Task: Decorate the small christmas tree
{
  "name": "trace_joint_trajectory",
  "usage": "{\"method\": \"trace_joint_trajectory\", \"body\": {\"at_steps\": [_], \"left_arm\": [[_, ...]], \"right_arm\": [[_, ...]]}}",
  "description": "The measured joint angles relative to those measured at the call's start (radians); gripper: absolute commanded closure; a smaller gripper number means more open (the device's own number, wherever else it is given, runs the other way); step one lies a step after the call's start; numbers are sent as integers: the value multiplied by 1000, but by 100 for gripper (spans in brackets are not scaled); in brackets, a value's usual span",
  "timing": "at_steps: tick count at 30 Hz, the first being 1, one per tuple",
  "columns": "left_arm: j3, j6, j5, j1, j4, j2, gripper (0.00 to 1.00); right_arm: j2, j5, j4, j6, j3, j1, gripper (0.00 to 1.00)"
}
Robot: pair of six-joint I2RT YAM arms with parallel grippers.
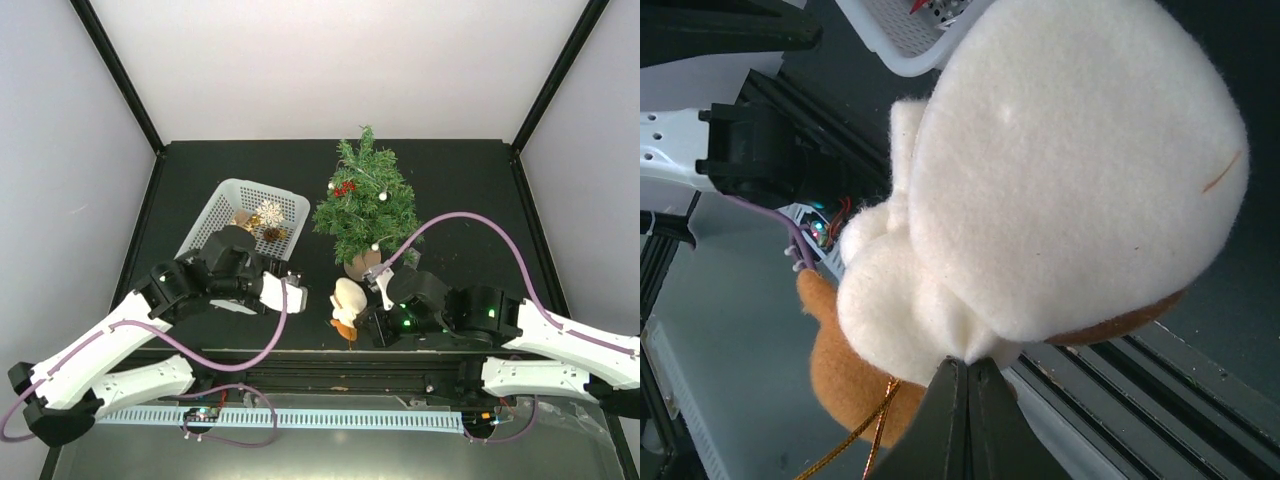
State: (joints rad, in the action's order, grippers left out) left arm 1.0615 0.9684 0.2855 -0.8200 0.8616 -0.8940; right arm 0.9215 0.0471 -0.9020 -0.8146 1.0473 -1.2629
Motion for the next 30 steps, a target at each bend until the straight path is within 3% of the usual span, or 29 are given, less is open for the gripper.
{"method": "trace_joint_trajectory", "body": {"at_steps": [15, 23, 30], "left_arm": [[-14, 101, -441, -336, -163, -129, 53], [-44, 116, -533, -441, -216, -185, 53], [-44, 116, -578, -468, -261, -192, 52]], "right_arm": [[-29, -17, -18, -52, -10, -1, 99], [-61, -16, -3, -84, -48, -1, 99], [-64, -9, 16, -93, -72, -1, 99]]}}
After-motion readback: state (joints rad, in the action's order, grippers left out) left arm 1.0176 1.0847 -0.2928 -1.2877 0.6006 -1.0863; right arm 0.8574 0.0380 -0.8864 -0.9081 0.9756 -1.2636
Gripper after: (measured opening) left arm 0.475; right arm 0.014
